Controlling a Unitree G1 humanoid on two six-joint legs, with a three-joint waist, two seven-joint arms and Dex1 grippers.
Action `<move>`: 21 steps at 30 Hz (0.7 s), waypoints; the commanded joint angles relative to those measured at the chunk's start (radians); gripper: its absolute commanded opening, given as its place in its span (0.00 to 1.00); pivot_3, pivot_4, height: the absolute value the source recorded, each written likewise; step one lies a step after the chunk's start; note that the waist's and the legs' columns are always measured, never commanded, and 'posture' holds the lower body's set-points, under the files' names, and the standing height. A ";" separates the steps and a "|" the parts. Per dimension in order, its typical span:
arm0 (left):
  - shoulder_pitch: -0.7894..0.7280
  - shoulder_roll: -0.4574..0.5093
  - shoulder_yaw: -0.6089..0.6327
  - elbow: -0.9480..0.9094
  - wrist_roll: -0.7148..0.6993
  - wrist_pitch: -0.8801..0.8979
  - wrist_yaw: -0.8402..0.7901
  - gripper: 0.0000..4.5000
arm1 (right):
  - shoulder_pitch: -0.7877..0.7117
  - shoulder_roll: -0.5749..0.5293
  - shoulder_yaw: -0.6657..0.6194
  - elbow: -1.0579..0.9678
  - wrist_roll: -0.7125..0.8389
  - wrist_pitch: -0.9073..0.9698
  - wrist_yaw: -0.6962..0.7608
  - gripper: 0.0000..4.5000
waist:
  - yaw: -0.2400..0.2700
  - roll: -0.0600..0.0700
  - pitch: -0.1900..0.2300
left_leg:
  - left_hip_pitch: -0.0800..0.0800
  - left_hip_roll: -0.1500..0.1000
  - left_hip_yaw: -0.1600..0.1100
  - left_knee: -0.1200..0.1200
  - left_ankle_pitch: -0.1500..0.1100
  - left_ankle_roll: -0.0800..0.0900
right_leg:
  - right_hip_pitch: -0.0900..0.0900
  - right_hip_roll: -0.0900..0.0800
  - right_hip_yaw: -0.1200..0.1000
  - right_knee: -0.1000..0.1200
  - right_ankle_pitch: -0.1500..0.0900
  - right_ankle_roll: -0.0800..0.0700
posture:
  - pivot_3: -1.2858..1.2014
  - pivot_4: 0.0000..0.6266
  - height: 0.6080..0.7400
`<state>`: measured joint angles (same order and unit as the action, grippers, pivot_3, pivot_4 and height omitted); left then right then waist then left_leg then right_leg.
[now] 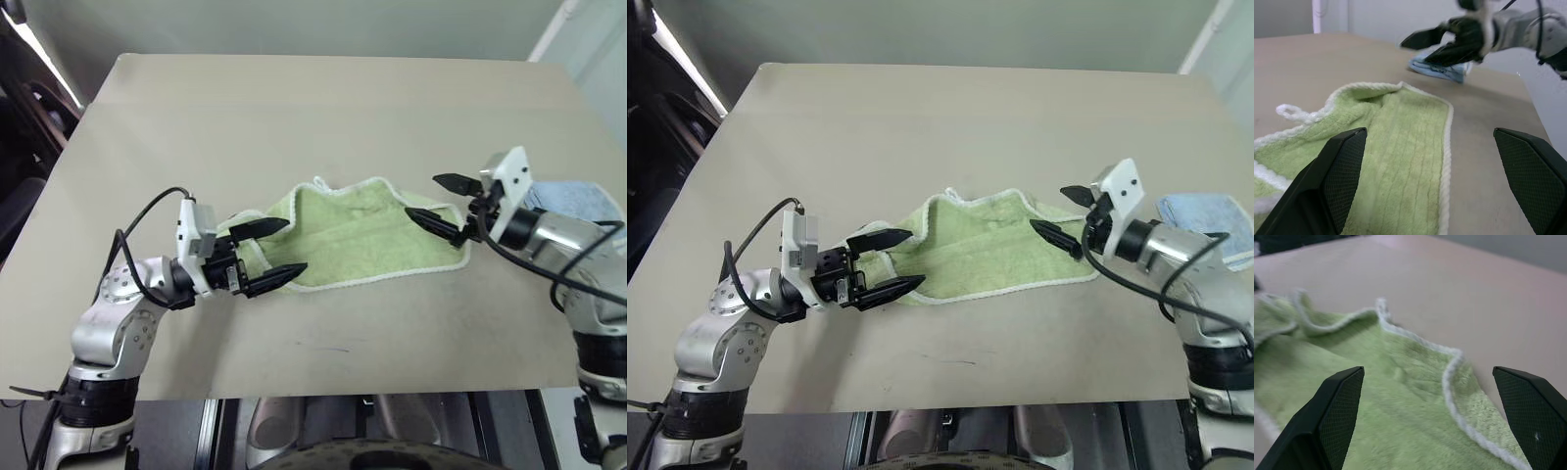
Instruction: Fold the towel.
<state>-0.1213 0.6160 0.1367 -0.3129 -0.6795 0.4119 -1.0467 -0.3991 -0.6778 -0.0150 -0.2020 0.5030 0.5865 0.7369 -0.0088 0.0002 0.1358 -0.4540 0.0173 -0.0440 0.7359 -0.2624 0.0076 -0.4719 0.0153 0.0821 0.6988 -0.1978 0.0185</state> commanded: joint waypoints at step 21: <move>0.125 0.011 0.047 -0.111 -0.012 -0.037 0.052 1.00 | -0.254 0.093 0.142 0.461 -0.309 -0.175 0.054 0.91 | -0.002 0.000 0.000 | -0.001 0.001 0.000 -0.001 0.000 -0.001 | -0.003 0.000 0.000 0.002 0.001 -0.003 | 0.52 0.24 0.68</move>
<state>-0.0031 0.6277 0.1693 -0.3817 -0.6881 0.3971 -0.9965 -0.6321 -0.5835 0.1424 0.2647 0.2094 0.4500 0.7850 -0.0108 0.0004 0.1359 -0.4552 0.0187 -0.0436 0.7354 -0.2622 0.0065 -0.4746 0.0151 0.0817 0.7004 -0.1969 0.0154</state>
